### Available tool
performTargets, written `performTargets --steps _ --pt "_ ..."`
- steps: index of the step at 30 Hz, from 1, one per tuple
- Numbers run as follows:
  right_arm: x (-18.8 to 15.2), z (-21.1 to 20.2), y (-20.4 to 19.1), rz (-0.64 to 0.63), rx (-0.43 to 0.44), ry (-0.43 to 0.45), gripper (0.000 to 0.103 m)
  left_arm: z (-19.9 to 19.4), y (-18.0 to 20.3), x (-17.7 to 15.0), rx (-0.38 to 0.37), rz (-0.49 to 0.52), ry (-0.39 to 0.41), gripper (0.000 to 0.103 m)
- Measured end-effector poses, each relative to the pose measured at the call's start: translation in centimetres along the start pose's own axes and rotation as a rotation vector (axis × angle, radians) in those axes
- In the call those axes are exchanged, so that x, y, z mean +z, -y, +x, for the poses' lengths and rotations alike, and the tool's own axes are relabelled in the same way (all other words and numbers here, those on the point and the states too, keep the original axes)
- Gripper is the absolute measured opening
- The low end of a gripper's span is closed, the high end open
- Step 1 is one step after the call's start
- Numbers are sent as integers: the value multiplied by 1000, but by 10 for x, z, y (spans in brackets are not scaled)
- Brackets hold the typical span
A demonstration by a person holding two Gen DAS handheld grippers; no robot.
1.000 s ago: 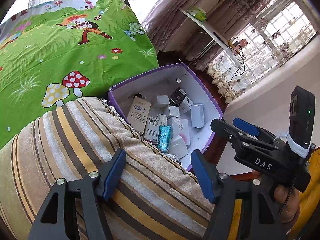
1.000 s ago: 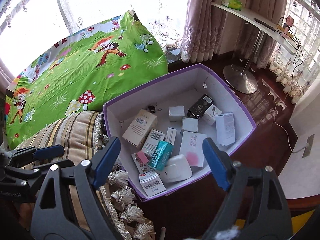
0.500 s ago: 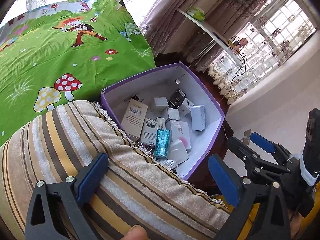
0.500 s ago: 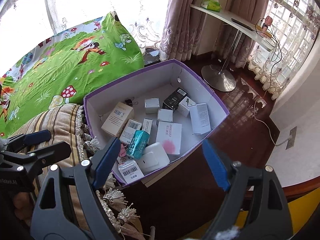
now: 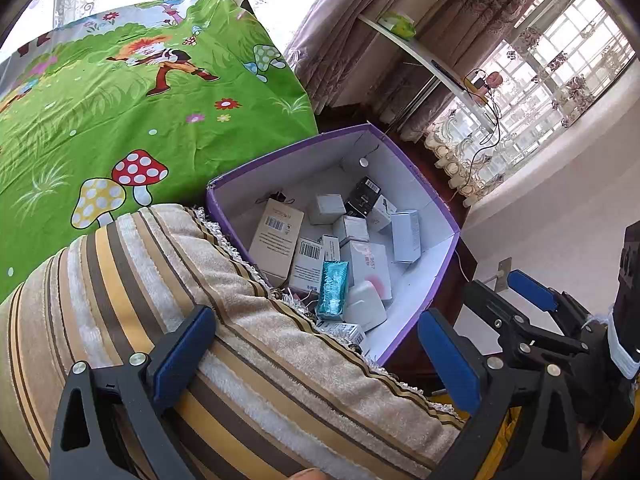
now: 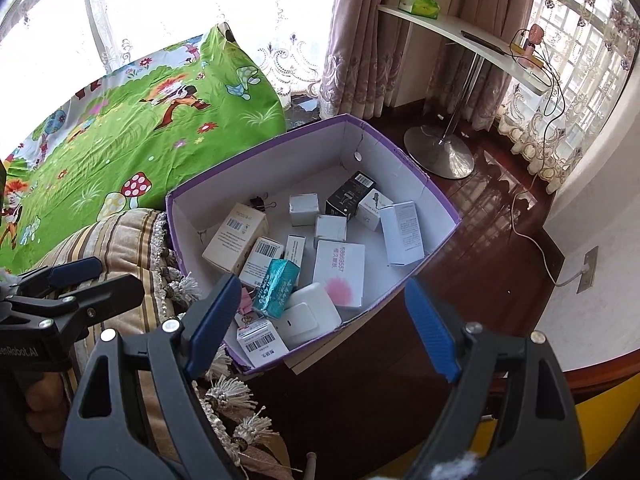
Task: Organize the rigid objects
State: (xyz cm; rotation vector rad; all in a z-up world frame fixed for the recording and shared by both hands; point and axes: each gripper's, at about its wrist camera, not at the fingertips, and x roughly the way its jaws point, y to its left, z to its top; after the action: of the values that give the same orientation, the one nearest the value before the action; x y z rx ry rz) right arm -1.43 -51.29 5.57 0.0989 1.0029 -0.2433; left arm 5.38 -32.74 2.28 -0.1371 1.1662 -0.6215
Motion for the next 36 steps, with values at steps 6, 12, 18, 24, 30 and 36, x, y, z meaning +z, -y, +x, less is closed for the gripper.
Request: performTargets --steps 6,12,18,24,30,36 --pt "0 0 0 0 1 3 86 2 1 0 8 5 -2 102" --pt "0 -1 1 1 1 5 86 2 1 1 13 7 -4 102" --pt "0 0 2 3 2 2 86 3 1 1 14 7 -7 102" --pt "0 0 2 3 2 2 86 3 1 1 15 7 -7 102" --pt "1 -1 3 4 2 3 86 3 1 1 15 7 -7 102" --pt "1 -1 2 4 2 3 86 4 1 1 15 8 -7 102"
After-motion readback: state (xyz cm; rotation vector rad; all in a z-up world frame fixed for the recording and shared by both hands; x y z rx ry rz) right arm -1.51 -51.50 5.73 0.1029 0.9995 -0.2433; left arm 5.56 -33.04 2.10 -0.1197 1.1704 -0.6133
